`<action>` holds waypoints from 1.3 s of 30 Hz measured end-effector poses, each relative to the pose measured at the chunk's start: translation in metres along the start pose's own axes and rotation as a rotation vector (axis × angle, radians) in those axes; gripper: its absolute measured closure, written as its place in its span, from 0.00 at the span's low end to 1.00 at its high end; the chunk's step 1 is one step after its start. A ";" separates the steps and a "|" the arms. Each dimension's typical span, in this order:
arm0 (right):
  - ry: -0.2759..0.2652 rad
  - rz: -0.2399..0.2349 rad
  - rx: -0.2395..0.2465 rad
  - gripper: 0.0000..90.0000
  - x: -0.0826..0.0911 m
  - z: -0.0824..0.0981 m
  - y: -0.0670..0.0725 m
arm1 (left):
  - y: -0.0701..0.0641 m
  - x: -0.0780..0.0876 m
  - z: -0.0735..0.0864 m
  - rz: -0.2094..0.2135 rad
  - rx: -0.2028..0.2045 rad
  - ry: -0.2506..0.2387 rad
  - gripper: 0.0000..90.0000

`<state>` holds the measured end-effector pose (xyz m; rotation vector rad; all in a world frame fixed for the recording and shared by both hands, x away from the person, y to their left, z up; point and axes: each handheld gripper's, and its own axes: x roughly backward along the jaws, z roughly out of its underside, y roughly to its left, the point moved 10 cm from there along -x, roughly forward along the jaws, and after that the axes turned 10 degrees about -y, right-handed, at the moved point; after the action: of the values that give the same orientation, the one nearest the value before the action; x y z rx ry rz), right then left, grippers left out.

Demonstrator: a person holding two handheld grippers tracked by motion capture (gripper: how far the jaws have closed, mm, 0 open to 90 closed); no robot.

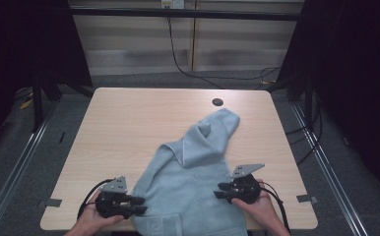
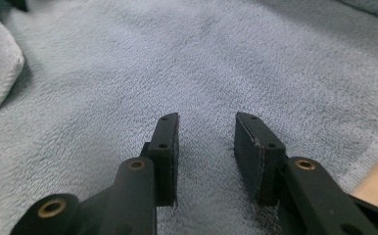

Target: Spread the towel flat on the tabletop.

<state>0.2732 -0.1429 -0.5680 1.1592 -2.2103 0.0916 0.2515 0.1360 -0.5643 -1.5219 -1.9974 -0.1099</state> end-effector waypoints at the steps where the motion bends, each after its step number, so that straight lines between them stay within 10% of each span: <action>1: 0.000 0.000 0.000 0.69 0.000 0.000 0.000 | -0.003 0.003 0.003 0.006 0.007 0.002 0.71; 9: -0.032 -0.014 -0.007 0.70 -0.003 -0.013 0.003 | 0.015 -0.003 -0.032 -0.004 0.028 -0.079 0.70; 17: -0.058 0.054 -0.007 0.69 -0.037 -0.040 -0.030 | 0.068 -0.040 -0.049 -0.166 0.027 -0.060 0.73; 22: -0.037 0.040 -0.029 0.69 -0.041 -0.035 -0.030 | 0.059 -0.023 -0.031 -0.173 0.007 -0.049 0.75; 32: -0.012 -0.024 0.037 0.69 -0.038 -0.020 0.021 | 0.039 0.007 -0.007 -0.164 0.038 -0.041 0.75; 39: -0.017 -0.060 0.012 0.68 -0.038 -0.023 0.019 | 0.036 -0.001 -0.034 -0.154 0.016 -0.097 0.70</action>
<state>0.2862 -0.0963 -0.5675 1.2364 -2.1903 0.0701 0.2985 0.1329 -0.5485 -1.3857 -2.1863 -0.0844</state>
